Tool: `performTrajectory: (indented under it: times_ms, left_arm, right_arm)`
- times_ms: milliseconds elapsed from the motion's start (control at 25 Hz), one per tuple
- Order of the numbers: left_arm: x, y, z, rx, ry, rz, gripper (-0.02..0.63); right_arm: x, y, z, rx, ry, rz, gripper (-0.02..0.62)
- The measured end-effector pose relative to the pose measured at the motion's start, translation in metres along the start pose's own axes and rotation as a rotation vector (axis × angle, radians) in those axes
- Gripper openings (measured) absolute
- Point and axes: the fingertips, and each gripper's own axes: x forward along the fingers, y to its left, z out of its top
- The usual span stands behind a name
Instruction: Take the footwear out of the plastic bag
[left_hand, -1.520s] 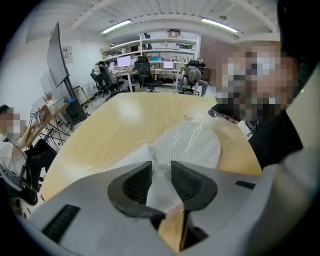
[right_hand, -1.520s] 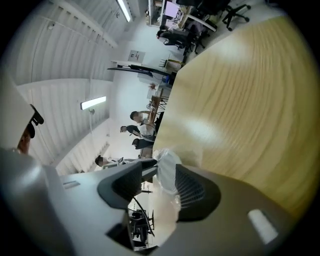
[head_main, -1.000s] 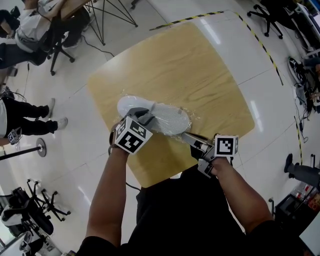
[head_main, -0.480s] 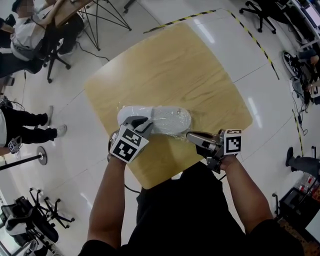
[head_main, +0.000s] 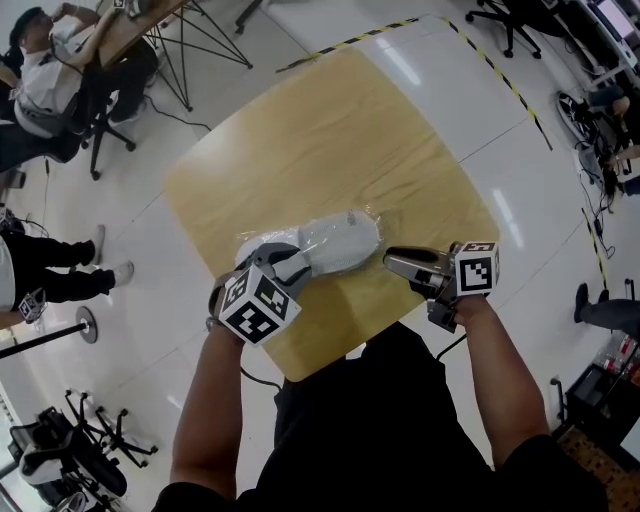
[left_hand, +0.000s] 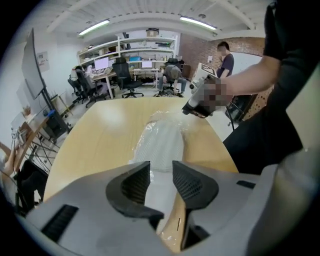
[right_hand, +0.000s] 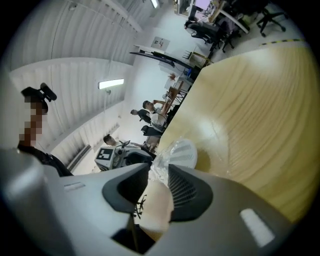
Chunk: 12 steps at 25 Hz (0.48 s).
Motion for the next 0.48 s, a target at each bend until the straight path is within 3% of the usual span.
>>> performTrajectory:
  times_ms: [120, 200, 360, 480]
  left_arm:
    - [-0.004, -0.002, 0.018, 0.094, -0.017, 0.037, 0.146]
    - [0.004, 0.003, 0.015, 0.141, 0.027, 0.06, 0.146]
    - [0.033, 0.01, -0.007, 0.192, 0.165, 0.037, 0.143]
    - [0.04, 0.006, -0.008, 0.139, 0.177, 0.024, 0.111]
  right_arm:
    - [-0.024, -0.007, 0.016, -0.228, 0.011, -0.225, 0.161]
    - [-0.038, -0.012, 0.022, -0.406, 0.066, -0.363, 0.161]
    - [-0.034, -0.045, -0.01, -0.719, 0.394, -0.556, 0.166]
    - [-0.022, -0.058, -0.029, -0.915, 0.513, -0.611, 0.164]
